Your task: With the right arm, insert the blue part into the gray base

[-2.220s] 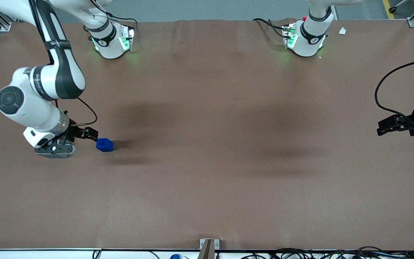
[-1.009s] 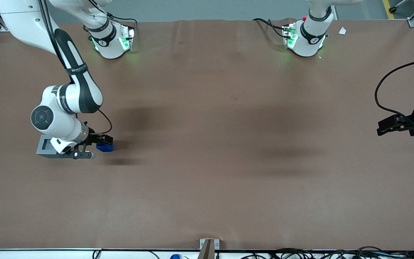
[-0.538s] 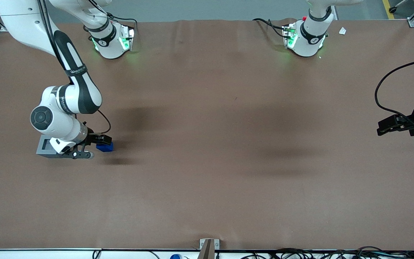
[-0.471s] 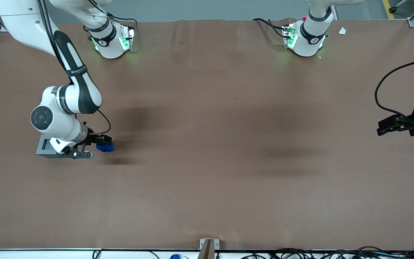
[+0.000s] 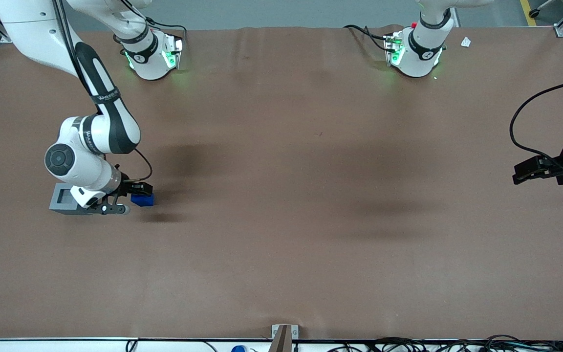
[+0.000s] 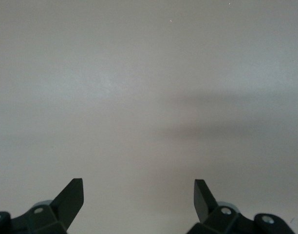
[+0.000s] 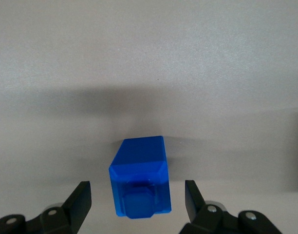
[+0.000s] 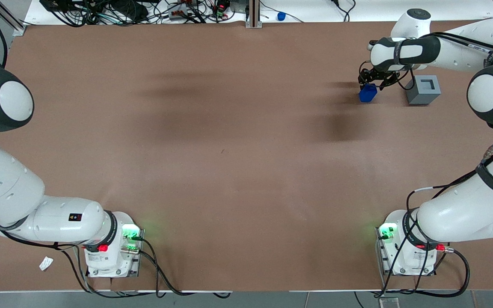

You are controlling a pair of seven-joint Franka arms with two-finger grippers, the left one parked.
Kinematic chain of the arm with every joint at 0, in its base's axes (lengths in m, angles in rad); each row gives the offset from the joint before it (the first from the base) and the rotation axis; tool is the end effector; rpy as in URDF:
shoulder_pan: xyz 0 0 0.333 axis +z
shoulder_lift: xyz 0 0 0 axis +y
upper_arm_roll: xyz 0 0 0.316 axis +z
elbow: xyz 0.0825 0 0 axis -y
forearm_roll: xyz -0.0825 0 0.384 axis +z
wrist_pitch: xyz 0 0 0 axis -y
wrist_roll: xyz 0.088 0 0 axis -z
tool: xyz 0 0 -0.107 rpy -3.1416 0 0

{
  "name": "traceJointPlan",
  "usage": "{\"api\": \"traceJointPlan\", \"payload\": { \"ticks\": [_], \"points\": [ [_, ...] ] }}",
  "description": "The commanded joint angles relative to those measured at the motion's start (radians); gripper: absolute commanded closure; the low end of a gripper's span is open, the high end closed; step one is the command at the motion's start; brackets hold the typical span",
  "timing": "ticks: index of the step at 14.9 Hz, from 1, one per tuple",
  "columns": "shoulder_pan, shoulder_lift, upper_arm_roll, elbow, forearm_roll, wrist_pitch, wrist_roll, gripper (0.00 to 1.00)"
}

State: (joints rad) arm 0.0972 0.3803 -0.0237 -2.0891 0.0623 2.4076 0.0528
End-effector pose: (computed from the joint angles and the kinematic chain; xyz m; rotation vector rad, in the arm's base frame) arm 0.5772 0.0430 0.2345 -3.1123 0.0396 0.0986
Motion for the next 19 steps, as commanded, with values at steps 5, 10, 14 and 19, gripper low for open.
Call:
{"api": "traceJointPlan", "payload": {
  "ticks": [5, 10, 14, 19],
  "points": [
    [0.004, 0.014, 0.002, -0.015, 0.01, 0.051, -0.014, 0.2],
    [0.002, 0.016, 0.002, -0.015, 0.007, 0.056, -0.016, 0.22],
    [0.004, 0.014, 0.002, -0.023, -0.002, 0.058, -0.036, 0.22],
    [0.004, 0.003, 0.002, -0.084, -0.002, 0.156, -0.044, 0.22]
  ]
}}
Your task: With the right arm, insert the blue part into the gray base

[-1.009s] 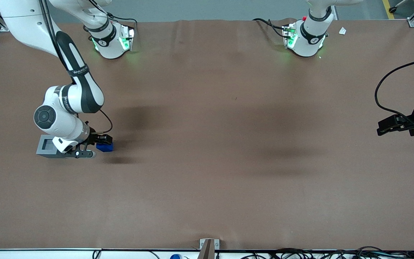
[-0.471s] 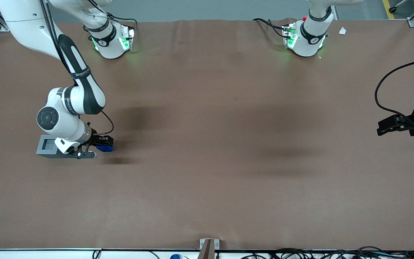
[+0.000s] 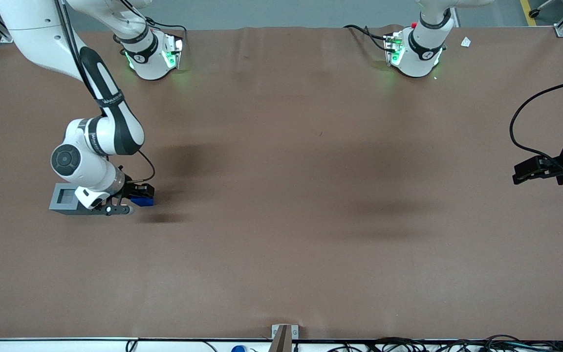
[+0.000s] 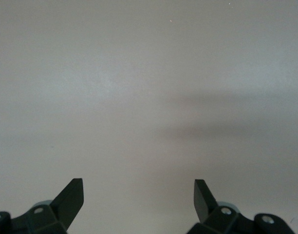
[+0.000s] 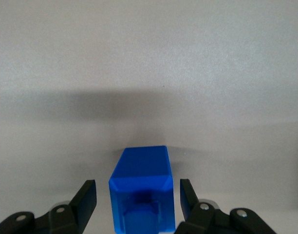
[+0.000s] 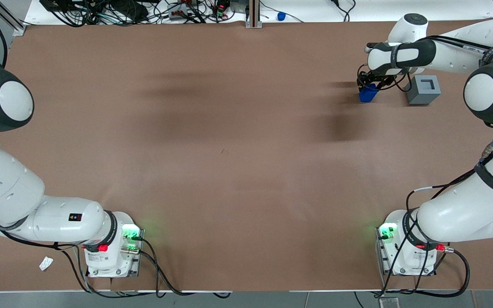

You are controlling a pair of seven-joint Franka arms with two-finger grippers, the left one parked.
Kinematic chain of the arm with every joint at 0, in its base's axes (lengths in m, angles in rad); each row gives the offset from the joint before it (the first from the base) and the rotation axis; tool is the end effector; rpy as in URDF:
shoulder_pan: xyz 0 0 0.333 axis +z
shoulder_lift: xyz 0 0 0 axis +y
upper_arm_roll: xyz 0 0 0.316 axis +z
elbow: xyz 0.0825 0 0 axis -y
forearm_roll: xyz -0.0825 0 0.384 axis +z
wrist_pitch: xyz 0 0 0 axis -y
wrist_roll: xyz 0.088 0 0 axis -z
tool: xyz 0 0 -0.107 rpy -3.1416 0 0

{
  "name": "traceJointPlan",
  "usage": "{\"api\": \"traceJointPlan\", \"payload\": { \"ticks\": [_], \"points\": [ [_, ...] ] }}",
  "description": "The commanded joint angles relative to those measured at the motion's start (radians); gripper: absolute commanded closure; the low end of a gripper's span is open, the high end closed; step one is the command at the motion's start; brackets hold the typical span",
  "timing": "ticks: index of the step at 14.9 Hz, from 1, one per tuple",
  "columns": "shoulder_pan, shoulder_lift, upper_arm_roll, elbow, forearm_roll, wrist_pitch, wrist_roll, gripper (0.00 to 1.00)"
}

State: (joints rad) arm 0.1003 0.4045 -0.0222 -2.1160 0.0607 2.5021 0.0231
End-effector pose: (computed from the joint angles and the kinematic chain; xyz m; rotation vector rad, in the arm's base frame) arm 0.5750 0.0446 0.2182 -3.1154 -0.0120 0.0303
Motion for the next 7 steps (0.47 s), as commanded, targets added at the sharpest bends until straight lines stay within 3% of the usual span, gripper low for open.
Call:
{"api": "traceJointPlan", "payload": {
  "ticks": [1, 7],
  "points": [
    [-0.001, -0.023, 0.001, -0.058, 0.001, 0.058, -0.015, 0.22],
    [0.001, -0.038, 0.001, -0.032, 0.001, -0.028, -0.017, 0.25]
  ]
}}
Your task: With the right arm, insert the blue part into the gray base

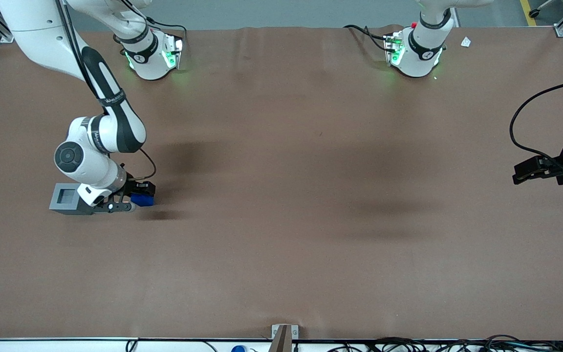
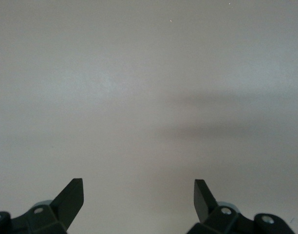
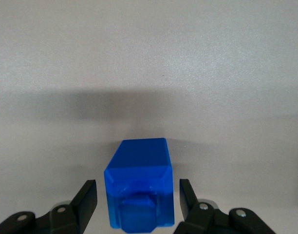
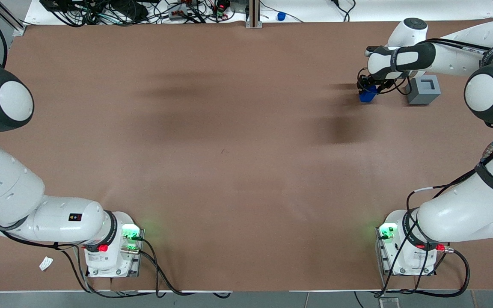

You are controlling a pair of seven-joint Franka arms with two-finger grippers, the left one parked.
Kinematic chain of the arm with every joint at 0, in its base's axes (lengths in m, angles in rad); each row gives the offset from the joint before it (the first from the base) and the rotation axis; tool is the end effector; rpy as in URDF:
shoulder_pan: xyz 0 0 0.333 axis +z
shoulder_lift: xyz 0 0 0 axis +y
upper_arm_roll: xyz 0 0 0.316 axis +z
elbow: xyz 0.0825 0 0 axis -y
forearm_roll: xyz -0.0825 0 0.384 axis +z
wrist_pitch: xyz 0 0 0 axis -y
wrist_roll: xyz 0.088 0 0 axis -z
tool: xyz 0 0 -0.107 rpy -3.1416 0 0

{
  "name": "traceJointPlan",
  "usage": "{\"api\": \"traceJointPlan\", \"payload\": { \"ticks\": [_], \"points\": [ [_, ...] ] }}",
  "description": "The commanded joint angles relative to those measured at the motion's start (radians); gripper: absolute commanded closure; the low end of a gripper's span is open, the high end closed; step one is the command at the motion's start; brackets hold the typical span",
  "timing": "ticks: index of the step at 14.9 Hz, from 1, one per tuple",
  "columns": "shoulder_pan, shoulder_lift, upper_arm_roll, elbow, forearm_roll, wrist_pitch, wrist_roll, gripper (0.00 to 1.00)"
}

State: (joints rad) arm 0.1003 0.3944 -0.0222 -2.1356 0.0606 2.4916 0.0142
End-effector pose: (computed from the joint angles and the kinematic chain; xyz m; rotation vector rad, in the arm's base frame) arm 0.5677 0.0441 0.2158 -3.1155 -0.0257 0.0613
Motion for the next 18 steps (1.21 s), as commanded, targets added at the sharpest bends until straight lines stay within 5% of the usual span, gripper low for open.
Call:
{"api": "traceJointPlan", "payload": {
  "ticks": [1, 3, 6, 8, 18],
  "points": [
    [0.001, -0.028, 0.001, -0.012, 0.001, -0.017, -0.01, 0.27],
    [0.001, -0.028, 0.001, -0.012, 0.001, -0.016, -0.011, 0.33],
    [-0.001, -0.029, 0.001, -0.01, 0.001, -0.016, -0.026, 0.64],
    [-0.001, -0.029, 0.001, 0.0, -0.001, -0.022, -0.028, 0.77],
    [-0.054, -0.103, -0.008, 0.123, 0.001, -0.209, -0.013, 0.82]
  ]
}}
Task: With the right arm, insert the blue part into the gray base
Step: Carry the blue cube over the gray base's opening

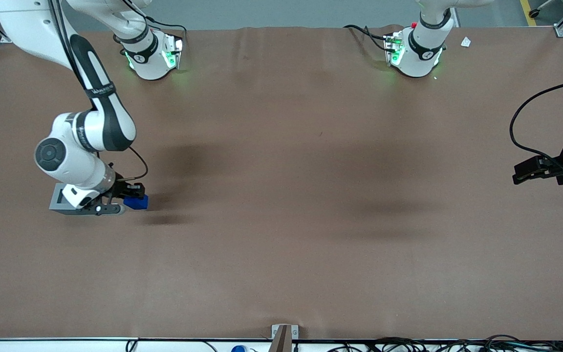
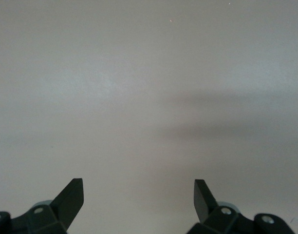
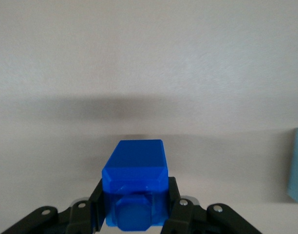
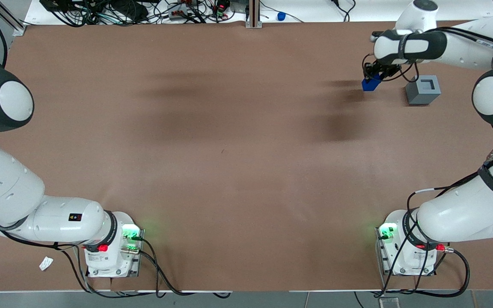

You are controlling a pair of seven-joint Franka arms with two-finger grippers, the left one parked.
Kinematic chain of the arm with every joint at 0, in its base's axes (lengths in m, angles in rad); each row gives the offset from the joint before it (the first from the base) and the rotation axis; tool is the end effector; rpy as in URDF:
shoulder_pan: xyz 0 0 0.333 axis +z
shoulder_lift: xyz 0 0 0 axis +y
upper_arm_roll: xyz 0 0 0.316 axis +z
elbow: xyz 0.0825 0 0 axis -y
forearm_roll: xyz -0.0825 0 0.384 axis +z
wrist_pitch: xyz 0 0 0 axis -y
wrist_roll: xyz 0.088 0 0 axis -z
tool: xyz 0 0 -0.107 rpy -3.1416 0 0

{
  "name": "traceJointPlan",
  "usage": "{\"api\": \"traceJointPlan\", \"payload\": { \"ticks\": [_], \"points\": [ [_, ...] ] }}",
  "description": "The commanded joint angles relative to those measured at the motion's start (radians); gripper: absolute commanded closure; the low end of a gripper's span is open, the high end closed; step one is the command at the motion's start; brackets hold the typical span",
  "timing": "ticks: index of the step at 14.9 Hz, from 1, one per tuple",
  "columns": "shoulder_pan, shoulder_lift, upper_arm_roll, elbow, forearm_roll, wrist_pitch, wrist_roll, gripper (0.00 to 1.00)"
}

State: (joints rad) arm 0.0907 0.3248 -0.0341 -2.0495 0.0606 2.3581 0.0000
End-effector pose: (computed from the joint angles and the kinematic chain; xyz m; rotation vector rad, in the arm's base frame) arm 0.5902 0.0347 0.2787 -3.1103 -0.0234 0.0260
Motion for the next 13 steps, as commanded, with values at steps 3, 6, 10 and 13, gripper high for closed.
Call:
{"api": "traceJointPlan", "payload": {
  "ticks": [3, 6, 10, 13],
  "points": [
    [-0.109, -0.055, 0.003, 0.11, 0.001, -0.178, -0.011, 0.83],
    [-0.158, -0.067, 0.003, 0.12, -0.002, -0.184, -0.025, 0.83],
    [-0.265, -0.075, 0.003, 0.114, -0.001, -0.198, -0.196, 0.83],
    [-0.315, -0.096, 0.003, 0.082, -0.001, -0.188, -0.261, 0.83]
  ]
}}
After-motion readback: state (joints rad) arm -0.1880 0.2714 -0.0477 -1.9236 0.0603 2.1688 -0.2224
